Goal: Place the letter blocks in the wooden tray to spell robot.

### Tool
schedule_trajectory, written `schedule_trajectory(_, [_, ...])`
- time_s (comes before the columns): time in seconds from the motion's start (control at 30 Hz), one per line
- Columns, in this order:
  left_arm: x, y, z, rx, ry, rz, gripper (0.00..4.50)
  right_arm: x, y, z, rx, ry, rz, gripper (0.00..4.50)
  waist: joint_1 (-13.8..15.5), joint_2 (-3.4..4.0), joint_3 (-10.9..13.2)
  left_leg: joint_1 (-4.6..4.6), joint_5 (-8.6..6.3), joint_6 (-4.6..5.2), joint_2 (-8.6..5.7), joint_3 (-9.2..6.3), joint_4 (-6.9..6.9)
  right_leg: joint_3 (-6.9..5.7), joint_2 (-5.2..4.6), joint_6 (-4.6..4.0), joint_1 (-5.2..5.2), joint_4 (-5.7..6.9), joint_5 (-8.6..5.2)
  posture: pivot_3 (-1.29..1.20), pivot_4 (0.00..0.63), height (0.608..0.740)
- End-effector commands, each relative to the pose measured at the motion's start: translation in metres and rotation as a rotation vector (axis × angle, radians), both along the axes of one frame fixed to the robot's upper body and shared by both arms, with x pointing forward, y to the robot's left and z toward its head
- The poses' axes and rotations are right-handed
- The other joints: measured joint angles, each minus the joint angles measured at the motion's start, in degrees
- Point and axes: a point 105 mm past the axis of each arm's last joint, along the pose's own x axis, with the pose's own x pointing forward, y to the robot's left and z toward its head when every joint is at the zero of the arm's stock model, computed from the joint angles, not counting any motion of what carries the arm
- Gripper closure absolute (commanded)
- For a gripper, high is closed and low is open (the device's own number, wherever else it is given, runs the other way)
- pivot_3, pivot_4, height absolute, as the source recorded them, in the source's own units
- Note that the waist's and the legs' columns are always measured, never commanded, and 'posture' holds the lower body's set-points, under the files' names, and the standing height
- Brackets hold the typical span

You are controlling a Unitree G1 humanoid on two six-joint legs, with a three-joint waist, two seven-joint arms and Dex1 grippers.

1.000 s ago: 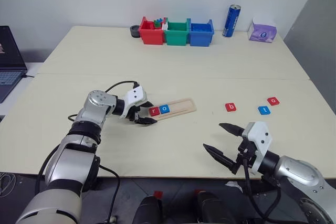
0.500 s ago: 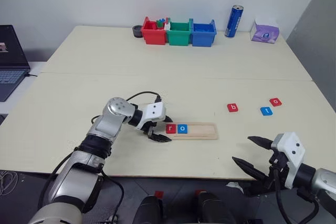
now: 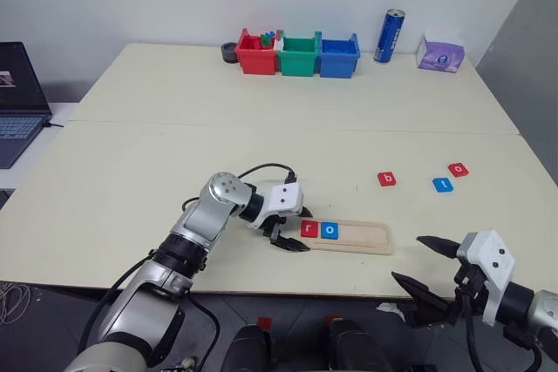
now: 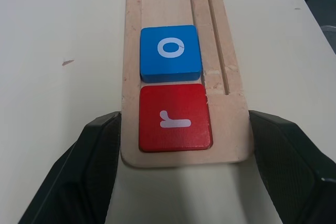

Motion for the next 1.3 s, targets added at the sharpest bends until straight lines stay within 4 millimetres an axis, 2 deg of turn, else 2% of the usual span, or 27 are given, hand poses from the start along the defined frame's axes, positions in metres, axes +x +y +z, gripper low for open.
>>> schedule_trajectory(0.03, [-0.004,-0.009,-0.004,-0.006,-0.003,-0.019,1.10,0.001,0.002,0.005,-0.013,-0.033,0.024,0.00,0.0,0.00,0.0,0.00,0.00,0.00,0.00,0.00,0.00,0.00,0.00,0.00,0.00,0.00,0.00,0.00,0.150,0.740])
schedule_trajectory(0.07, [-0.004,-0.009,-0.004,-0.009,0.002,-0.014,1.10,0.001,0.002,0.005,-0.014,-0.036,0.024,0.00,0.0,0.00,0.0,0.00,0.00,0.00,0.00,0.00,0.01,0.00,0.00,0.00,0.00,0.00,0.00,0.00,0.150,0.740])
schedule_trajectory(0.13, [-0.003,-0.009,-0.004,-0.014,0.008,-0.007,0.38,0.003,0.002,0.006,-0.019,-0.046,0.020,0.00,0.0,0.00,0.0,0.00,0.00,0.00,-0.01,0.00,0.01,0.00,0.00,0.00,0.00,0.00,0.00,0.00,0.150,0.740])
schedule_trajectory(0.17, [-0.004,-0.009,-0.003,-0.018,0.015,-0.008,0.12,0.004,0.001,0.006,-0.022,-0.052,0.016,0.00,0.0,-0.01,0.0,0.00,0.00,0.00,-0.01,0.01,0.01,0.01,0.00,0.00,0.00,0.00,0.00,0.00,0.150,0.740])
schedule_trajectory(0.2, [-0.005,-0.009,-0.002,-0.022,0.017,-0.009,0.06,0.005,0.001,0.007,-0.024,-0.055,0.014,0.00,-0.1,-0.01,0.0,0.00,0.00,0.00,0.00,0.01,0.01,0.01,0.01,0.00,0.00,0.00,0.00,0.00,0.150,0.740])
schedule_trajectory(0.4, [-0.004,-0.004,0.005,-0.056,0.004,0.008,0.06,0.008,0.004,0.012,-0.015,-0.058,0.038,0.00,-0.2,-0.01,0.0,0.01,0.00,0.00,0.01,0.00,0.00,0.01,0.04,0.00,0.00,0.00,0.00,0.00,0.150,0.740])
schedule_trajectory(0.67, [0.002,0.020,0.027,-0.143,-0.019,0.084,0.06,0.023,0.015,0.021,0.026,-0.063,0.084,0.00,-0.5,-0.05,0.0,0.03,0.00,0.00,0.05,0.00,-0.01,0.03,0.18,-0.01,-0.03,0.02,0.01,0.00,0.150,0.740])
schedule_trajectory(0.8, [-0.003,0.040,0.043,-0.217,-0.008,0.139,0.06,0.045,0.009,0.023,0.010,-0.112,0.000,0.00,-0.5,-0.05,0.0,0.03,0.00,0.00,0.09,0.00,-0.02,0.07,0.17,-0.01,-0.04,0.01,0.01,0.00,0.150,0.740])
schedule_trajectory(0.87, [-0.004,0.054,0.052,-0.257,0.003,0.205,0.06,0.061,-0.001,0.020,-0.011,-0.128,-0.107,0.00,-0.6,-0.05,0.0,0.04,0.00,0.00,0.14,0.00,-0.04,0.10,0.16,-0.02,-0.07,0.01,0.01,0.00,0.150,0.740])
schedule_trajectory(0.97, [-0.006,0.071,0.062,-0.326,0.013,0.308,0.06,0.080,-0.004,0.017,0.019,-0.136,-0.208,0.00,-0.5,-0.06,0.1,0.03,0.00,-0.01,0.19,-0.02,-0.04,0.14,0.14,-0.02,-0.10,0.02,0.01,0.00,0.150,0.740])
schedule_trajectory(1.07, [-0.018,0.086,0.061,-0.371,0.021,0.373,0.06,0.115,-0.010,0.009,0.052,-0.150,-0.383,0.00,-1.0,-0.05,0.1,0.07,0.00,-0.01,0.24,-0.05,-0.05,0.19,0.13,-0.03,-0.10,0.04,0.01,0.00,0.150,0.740])
schedule_trajectory(1.3, [-0.040,0.094,0.057,-0.399,0.028,0.363,0.06,0.159,-0.007,-0.006,0.044,-0.148,-0.499,0.00,-0.2,0.00,0.1,0.01,0.00,-0.01,0.15,0.02,-0.08,0.21,-0.07,-0.19,-0.15,0.00,0.10,0.00,0.150,0.740])
